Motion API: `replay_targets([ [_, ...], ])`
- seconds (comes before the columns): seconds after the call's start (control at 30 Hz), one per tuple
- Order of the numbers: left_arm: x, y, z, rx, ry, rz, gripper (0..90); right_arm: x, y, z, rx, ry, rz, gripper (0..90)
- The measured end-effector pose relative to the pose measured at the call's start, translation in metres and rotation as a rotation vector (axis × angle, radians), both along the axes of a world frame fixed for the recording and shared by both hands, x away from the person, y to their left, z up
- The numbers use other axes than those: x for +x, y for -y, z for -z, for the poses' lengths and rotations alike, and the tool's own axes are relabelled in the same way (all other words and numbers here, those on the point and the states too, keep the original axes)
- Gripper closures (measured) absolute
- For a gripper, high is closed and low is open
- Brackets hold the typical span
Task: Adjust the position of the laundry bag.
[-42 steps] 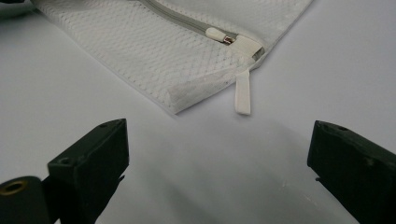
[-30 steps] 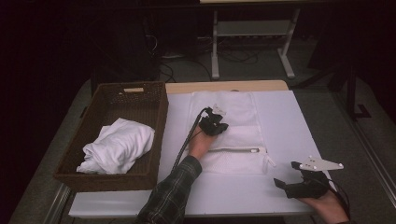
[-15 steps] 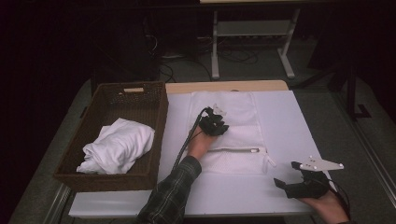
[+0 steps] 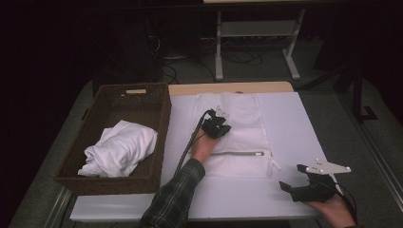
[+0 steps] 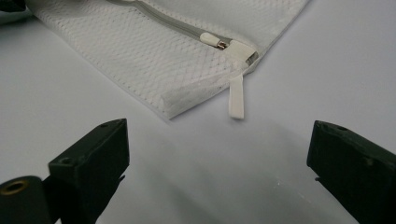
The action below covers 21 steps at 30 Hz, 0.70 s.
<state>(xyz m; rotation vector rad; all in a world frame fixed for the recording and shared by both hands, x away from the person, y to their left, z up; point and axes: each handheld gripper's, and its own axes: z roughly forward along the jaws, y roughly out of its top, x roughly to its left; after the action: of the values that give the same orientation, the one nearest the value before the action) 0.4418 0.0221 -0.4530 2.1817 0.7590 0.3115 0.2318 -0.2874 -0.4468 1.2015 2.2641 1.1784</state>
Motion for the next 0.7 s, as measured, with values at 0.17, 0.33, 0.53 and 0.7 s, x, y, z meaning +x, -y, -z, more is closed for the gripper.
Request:
replay_targets([
  [0.17,-0.005,0.005,-0.003,-0.001,0.001,0.024,90.0,0.0,-0.001,0.0,0.0,0.002,-0.002,5.2],
  [0.33,-0.009,0.01,-0.007,-0.021,-0.005,0.038,90.0,0.0,0.0,0.0,0.003,0.001,0.0,5.2],
  [0.53,-0.015,0.018,-0.009,-0.024,-0.015,0.062,90.0,0.0,0.0,-0.001,0.004,0.006,0.0,5.2],
  [0.7,-0.019,0.022,-0.009,-0.017,-0.019,0.073,90.0,0.0,0.0,-0.001,0.005,0.006,0.002,5.2],
])
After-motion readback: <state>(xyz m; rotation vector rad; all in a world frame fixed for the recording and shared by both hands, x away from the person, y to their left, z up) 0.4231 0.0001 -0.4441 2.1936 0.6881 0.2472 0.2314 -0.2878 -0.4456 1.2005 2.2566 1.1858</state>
